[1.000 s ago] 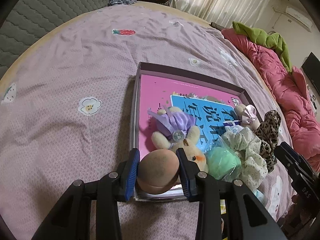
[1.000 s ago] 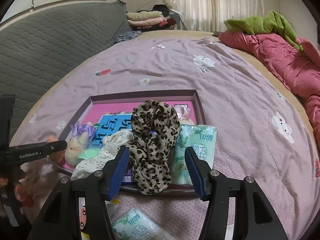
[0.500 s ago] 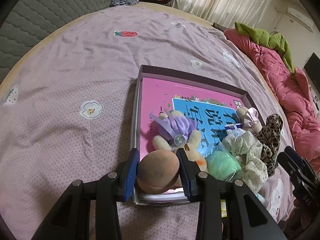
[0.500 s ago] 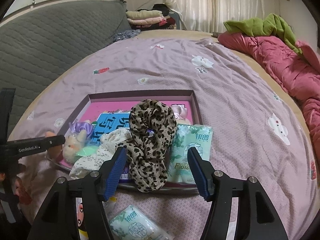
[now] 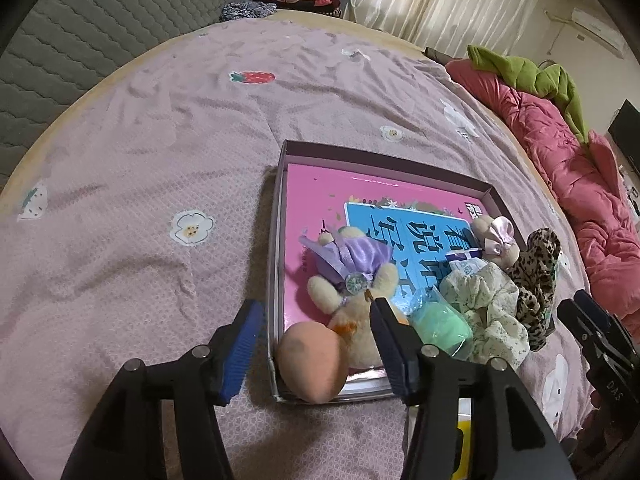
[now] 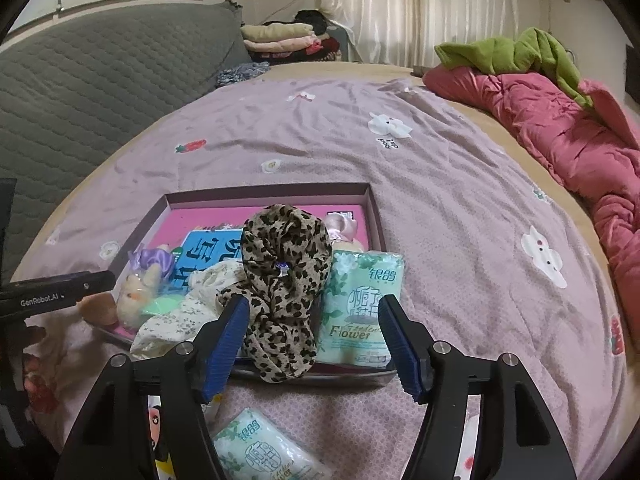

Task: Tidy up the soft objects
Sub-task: 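Open both tools releasing the sponge and scrunchie and withdraw from the tray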

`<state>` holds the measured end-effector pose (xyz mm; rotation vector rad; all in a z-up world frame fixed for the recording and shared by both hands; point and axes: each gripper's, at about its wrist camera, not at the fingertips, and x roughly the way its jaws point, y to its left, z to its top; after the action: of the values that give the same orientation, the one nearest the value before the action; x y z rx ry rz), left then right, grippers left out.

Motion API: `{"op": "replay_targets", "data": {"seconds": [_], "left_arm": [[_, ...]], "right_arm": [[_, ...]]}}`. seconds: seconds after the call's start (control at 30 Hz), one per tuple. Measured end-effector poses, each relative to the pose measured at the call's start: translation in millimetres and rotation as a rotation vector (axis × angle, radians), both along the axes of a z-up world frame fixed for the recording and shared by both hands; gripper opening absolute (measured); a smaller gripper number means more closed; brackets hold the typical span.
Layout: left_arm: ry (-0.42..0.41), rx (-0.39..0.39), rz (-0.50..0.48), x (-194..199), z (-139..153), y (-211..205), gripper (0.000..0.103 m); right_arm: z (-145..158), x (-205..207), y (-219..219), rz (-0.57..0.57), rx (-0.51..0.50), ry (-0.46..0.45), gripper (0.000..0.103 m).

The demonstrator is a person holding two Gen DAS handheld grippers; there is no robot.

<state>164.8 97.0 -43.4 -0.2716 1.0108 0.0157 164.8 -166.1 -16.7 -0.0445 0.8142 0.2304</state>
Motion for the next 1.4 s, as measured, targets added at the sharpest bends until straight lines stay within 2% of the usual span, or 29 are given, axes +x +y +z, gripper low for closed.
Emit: {"op": "replay_targets", "data": {"seconds": [0.87, 1.1, 1.4], "left_arm": [[-0.101, 0.082, 0.011, -25.3, 56.7, -11.4, 0.059], [-0.126, 0.097, 0.012, -34.2, 72.8, -15.6, 0.059], [-0.178, 0.099, 0.006, -51.0, 98.0, -22.2, 0.059]], "right_arm": [[33.9, -18.2, -2.2, -0.024, -0.006, -0.065, 0.073], [49.1, -27.4, -2.8, -0.027, -0.038, -0.112, 0.075], [72.2, -43.8, -11.8, -0.038, -0.019, -0.162, 0.075]]}}
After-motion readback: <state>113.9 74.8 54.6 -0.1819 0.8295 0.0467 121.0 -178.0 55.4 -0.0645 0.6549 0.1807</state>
